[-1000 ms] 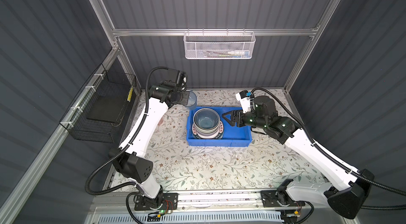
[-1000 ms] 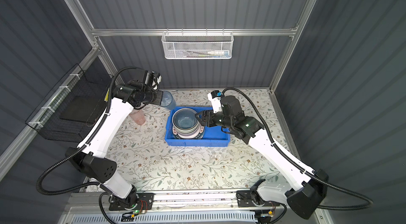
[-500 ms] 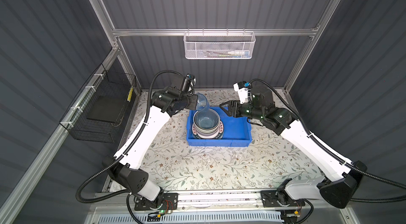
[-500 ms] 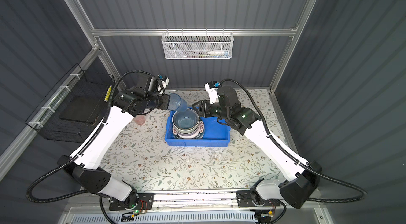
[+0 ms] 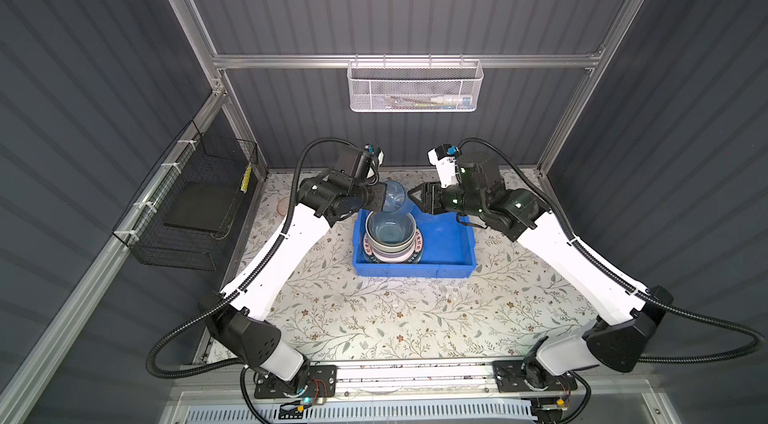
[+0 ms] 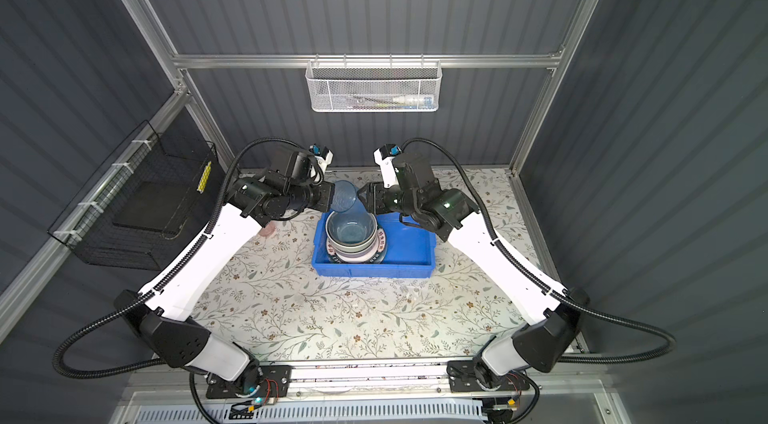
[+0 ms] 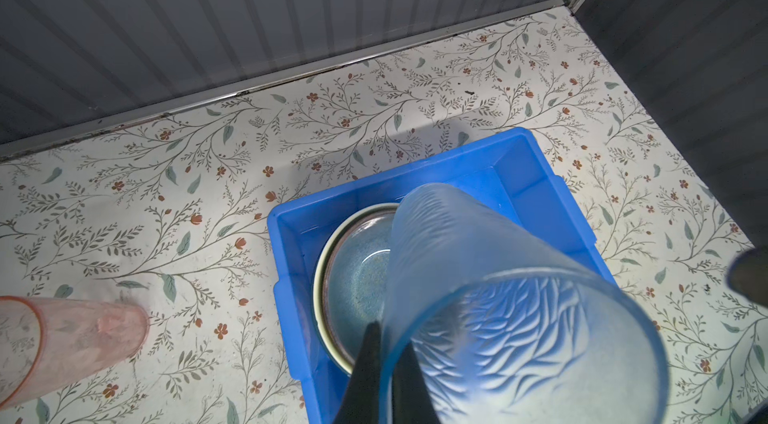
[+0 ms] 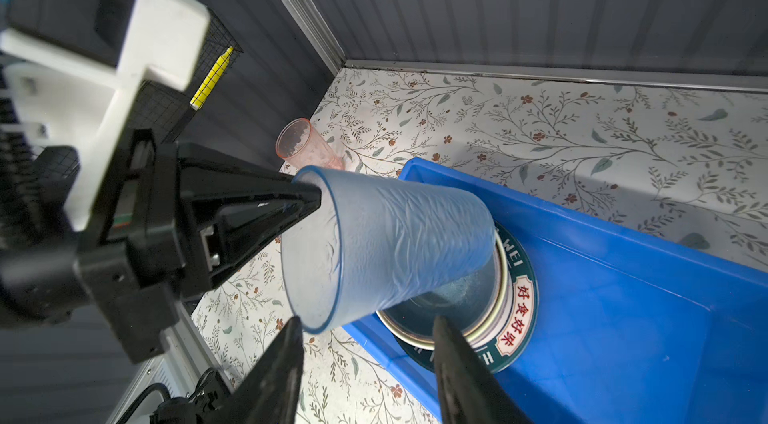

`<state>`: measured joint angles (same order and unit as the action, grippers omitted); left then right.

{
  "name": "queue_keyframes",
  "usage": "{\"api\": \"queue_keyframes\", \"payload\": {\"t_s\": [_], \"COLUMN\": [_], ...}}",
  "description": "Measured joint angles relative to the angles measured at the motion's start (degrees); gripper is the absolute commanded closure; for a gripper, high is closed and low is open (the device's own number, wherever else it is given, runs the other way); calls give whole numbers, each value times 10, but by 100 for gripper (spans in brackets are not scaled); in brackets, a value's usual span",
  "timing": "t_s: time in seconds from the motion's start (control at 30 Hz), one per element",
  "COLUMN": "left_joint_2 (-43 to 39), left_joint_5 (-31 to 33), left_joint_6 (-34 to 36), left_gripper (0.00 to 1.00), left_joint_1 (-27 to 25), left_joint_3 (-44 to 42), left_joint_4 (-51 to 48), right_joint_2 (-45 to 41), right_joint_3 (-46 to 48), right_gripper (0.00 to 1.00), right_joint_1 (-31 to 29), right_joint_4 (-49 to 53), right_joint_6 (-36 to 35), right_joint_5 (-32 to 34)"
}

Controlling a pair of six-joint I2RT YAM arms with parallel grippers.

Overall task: Place the mixed dishes into the plastic bin
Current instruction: 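Move the open right gripper to the light blue cup held by the left, then close the right gripper on the light blue cup while the left holds it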

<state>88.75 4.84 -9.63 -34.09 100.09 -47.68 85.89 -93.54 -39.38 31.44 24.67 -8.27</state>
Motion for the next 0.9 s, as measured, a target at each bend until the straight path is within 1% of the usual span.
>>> {"api": "queue_keyframes", "payload": {"t_s": [0.27,0.53,0.77,0.9], "left_joint_2": [12,42,47,47], "left_joint_5": [1,5,18,26], "left_joint_6": [0,2,11,20], "left_gripper": [100,99,97,96], "left_joint_1": [-2,-5,-5,-5], "left_joint_3": [0,12,32,47], "left_joint_4": [2,-6,-14,-17], "right_joint_2": [59,109,157,174], "right_joint_3": [-52,-103,-173,-198], "right_gripper": [52,54,56,59], "right_joint_1": [-3,-12,-24,-27], "right_joint_4": [28,66,119,140], "right_joint_6": [-11,-34,-53,-59], "right_joint_5": [12,57,106,125]}}
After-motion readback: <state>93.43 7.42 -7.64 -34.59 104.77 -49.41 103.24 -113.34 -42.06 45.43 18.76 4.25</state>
